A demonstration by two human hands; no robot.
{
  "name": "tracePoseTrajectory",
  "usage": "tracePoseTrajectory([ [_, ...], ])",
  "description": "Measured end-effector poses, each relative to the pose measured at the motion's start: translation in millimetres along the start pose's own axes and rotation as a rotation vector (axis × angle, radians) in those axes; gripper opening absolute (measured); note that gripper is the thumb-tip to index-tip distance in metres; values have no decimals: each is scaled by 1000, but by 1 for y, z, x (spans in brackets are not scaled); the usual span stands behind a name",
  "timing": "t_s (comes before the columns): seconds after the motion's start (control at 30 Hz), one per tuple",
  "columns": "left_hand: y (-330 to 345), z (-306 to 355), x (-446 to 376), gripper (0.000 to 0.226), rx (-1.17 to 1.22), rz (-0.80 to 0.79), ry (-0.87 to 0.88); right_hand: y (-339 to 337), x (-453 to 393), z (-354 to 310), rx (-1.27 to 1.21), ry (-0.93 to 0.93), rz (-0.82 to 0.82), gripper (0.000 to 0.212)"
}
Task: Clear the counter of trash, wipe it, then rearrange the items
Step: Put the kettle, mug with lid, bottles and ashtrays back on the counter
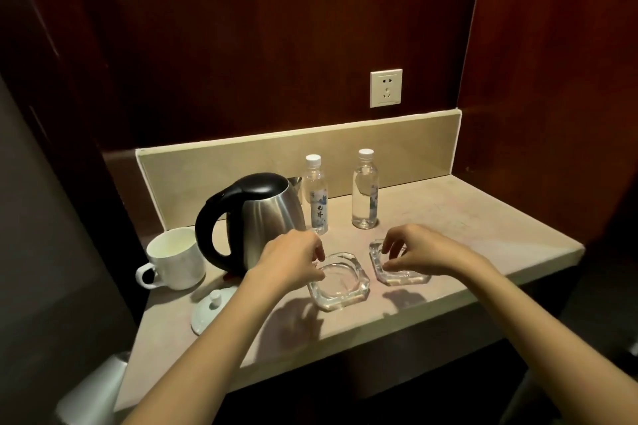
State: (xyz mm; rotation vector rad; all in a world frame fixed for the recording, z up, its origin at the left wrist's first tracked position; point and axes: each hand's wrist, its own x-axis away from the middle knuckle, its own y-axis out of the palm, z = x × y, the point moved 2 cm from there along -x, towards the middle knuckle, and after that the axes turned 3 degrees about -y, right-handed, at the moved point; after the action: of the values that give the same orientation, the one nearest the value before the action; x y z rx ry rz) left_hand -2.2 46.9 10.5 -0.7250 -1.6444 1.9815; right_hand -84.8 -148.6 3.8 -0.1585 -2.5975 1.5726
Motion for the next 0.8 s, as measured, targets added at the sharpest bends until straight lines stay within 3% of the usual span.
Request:
tracePoseTrajectory([
  [0.33,18,25,-56,30,-83,-81,-91,-29,-64,51,95,-148,-85,32],
  [0.8,37,54,-114,37,-65,-54,-667,-61,-151,112,153,-428,-263,25],
])
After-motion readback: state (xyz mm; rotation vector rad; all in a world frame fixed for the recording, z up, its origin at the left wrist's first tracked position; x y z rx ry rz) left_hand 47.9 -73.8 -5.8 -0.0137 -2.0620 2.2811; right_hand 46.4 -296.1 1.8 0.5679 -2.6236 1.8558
